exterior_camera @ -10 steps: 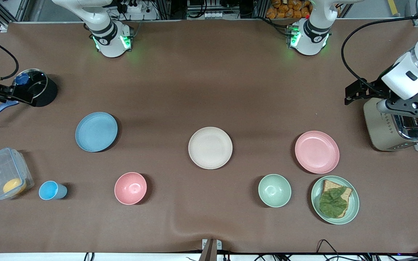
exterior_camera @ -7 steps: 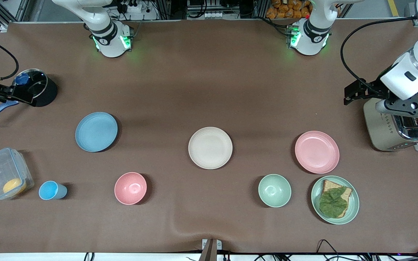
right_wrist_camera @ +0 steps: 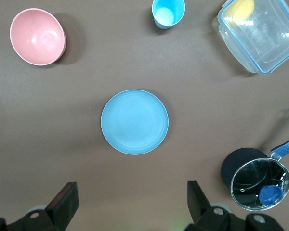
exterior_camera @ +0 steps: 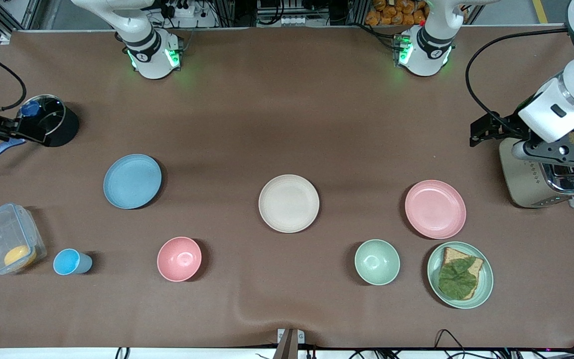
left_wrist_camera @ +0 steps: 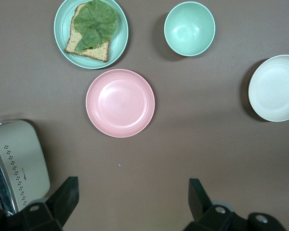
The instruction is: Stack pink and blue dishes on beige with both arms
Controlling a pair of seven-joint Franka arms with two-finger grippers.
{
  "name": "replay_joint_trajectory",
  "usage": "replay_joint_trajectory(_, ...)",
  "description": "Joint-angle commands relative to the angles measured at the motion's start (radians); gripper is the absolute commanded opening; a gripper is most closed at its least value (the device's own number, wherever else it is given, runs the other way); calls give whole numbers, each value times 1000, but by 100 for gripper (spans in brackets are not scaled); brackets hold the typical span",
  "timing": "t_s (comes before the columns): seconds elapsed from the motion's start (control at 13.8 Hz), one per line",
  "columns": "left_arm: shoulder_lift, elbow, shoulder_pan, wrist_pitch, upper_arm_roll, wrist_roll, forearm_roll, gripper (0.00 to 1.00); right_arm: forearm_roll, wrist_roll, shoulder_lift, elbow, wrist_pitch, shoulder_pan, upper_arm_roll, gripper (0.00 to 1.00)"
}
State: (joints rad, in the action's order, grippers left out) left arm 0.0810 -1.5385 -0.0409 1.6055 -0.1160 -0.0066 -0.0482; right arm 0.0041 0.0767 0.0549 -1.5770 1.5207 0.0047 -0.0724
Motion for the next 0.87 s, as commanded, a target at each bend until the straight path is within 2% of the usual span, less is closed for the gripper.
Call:
replay_joint_trajectory(0.0, 8, 21, -4, 1, -5, -33, 13, 100, 14, -2, 35, -9, 3, -3, 5, 100)
replay_joint_trajectory(0.29, 2, 18, -5, -1, -7, -36, 13, 100, 14, -202, 202, -18, 2, -72, 3, 100)
replay_joint_trajectory(0.51, 25, 18, -5, 2, -13, -36, 13, 100, 16, -218, 321, -31, 53, -108, 5, 100)
replay_joint_trajectory(0.79, 63, 15, -14, 4, -14, -36, 14, 100, 40, -401, 338, -249, 358, -167, 6, 100)
